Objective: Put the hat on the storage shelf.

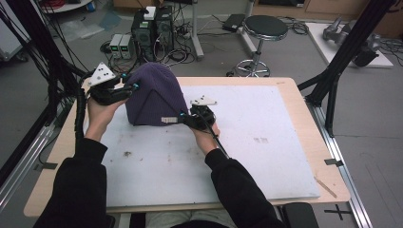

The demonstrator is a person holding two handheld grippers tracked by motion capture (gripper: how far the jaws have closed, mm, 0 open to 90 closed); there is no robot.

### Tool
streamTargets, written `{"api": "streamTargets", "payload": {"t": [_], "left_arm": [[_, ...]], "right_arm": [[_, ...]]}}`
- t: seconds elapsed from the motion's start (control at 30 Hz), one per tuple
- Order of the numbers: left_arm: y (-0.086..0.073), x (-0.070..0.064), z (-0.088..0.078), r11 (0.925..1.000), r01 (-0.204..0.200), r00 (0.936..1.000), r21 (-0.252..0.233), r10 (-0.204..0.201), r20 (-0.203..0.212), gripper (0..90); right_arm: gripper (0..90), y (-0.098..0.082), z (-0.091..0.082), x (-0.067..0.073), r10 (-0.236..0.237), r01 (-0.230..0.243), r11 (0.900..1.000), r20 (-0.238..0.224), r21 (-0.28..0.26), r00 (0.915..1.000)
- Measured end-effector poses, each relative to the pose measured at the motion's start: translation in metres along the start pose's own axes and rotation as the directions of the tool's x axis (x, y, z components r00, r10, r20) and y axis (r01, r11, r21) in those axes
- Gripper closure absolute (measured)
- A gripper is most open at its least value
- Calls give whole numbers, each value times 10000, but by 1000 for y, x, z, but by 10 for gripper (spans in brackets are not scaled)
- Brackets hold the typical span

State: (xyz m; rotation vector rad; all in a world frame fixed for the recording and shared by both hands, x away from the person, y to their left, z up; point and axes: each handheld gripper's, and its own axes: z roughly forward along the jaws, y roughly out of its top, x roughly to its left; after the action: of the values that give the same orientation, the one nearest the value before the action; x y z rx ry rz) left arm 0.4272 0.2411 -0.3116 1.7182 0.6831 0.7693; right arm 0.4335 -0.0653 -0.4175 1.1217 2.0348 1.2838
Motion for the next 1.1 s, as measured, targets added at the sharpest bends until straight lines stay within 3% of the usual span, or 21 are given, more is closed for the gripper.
{"api": "streamTargets", "payload": {"t": [0.03,0.07,0.13,0.17,0.23,0.33,0.47,0.57,0.67,0.83,1.1], "left_arm": [[0,1,0,9999,147,9999,25,-147,-54,577],[-1,2,-1,9997,251,9997,14,-251,-36,503],[-1,2,-2,9995,313,9995,-99,-313,11,494],[-1,2,-3,9993,319,9995,-185,-319,-24,428],[-1,2,-6,9986,399,9991,-343,-404,-151,350],[1,-1,-9,9968,652,9978,-464,-656,-90,325],[2,-7,-16,9973,501,9987,-535,-505,-57,320],[4,-10,-22,9965,582,9981,-593,-593,-168,252],[7,-12,-28,9967,506,9981,-634,-528,-326,246],[9,-15,-36,9967,435,9967,-683,-479,-649,234],[4,-19,-53,9959,438,9935,-797,-518,-1014,230]], "right_arm": [[442,0,0,0,0,0,10000,0,0,10000],[385,3,-4,-2,94,-93,9998,105,-153,9999],[335,4,-6,-4,161,-158,9996,145,-250,9998],[216,6,-9,-7,335,-319,9984,340,-465,9989],[159,8,-13,-10,316,-283,9978,544,-601,9980],[122,10,-17,-14,321,-269,9970,719,-720,9969],[117,15,-30,-23,337,-260,9941,721,-1053,9968],[115,22,-51,-34,14,139,9887,1016,-1496,9948],[115,24,-63,-41,-76,282,9852,1214,-1690,9926],[115,26,-98,-66,-229,581,9814,1890,-1827,9817],[115,17,-136,-96,-47,578,9770,2506,-2050,9681]]}}
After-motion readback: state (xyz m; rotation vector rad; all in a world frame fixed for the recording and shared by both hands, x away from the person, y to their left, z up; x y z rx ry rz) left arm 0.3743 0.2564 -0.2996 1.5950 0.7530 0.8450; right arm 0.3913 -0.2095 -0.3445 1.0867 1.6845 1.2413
